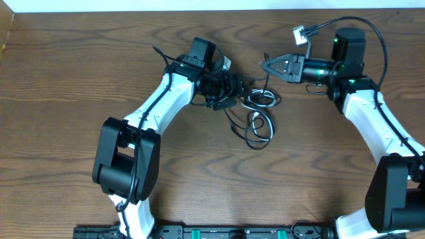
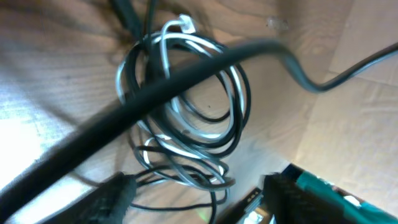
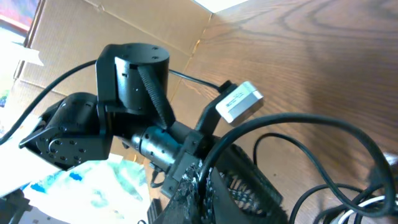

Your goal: Untangle cables

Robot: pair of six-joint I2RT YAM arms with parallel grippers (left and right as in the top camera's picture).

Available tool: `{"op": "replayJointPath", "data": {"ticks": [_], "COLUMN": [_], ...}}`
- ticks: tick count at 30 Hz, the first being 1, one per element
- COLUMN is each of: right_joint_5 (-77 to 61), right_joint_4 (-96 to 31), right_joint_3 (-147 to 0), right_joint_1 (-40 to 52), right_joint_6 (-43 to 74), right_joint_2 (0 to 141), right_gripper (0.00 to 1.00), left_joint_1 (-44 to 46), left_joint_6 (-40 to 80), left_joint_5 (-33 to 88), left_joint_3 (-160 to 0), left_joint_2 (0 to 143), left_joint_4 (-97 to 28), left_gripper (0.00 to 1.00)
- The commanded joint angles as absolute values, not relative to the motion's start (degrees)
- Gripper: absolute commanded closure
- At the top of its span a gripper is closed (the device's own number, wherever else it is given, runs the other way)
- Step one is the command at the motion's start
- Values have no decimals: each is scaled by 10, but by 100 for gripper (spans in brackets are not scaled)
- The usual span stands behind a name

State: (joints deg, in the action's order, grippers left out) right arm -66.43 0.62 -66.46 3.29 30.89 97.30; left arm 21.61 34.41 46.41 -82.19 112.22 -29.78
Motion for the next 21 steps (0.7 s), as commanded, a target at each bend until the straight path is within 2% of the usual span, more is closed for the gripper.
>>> {"op": "replayJointPath", "data": {"ticks": [1,5,11,15,21], "right_joint_5": [-677,-699,-824,-829,-851], "right_joint_4": [4,25,146,181,181], "right_joint_3": [-673,-673,-673,-673,-673], "right_joint_1": [22,10,-18,-46,-103], "right_joint_6": [290,284,303,328,343], "right_joint_2": [959,959,959,959,959], "right_gripper": [99,99,99,99,99], "left_joint_1": [212,195,169,155,146], "left_joint_6": [304,305,305,305,307], "left_joint_5": [507,541,545,544,458], "left_joint_3": [-828,-846,-846,-846,-846], "left_joint_2": [1126,1117,1075,1049,1045], "left_joint_4": [-298,-297,-297,-297,-317], "left_gripper": [21,19,18,18,18]}}
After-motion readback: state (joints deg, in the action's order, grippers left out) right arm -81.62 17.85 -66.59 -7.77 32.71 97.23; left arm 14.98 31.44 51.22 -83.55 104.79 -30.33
